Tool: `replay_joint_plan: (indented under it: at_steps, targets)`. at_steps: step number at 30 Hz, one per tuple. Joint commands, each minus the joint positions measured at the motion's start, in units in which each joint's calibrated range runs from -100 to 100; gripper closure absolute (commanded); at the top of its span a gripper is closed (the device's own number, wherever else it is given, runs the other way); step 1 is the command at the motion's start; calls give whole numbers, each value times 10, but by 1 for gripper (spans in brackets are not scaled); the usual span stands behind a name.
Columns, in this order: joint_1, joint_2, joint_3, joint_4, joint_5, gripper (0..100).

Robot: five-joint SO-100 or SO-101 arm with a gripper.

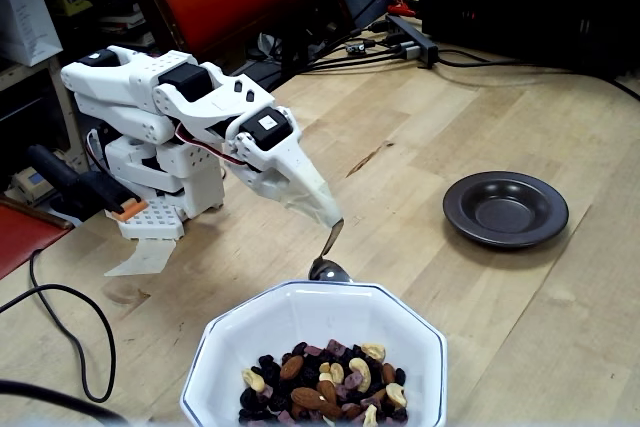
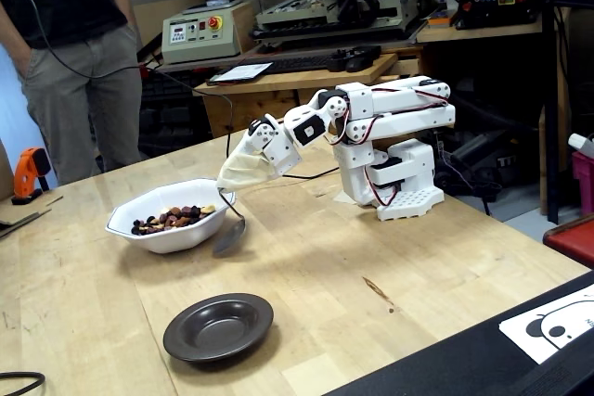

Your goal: Use spoon to transfer food from the white bowl to brown plate

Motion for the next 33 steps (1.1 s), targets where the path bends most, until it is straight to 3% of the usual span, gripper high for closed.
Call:
replay_joint_plan:
  at_steps: [1,33]
  targets:
    - [2,-5,0,-11,0,96]
    - [-2,-6,-11,-19,-1,96]
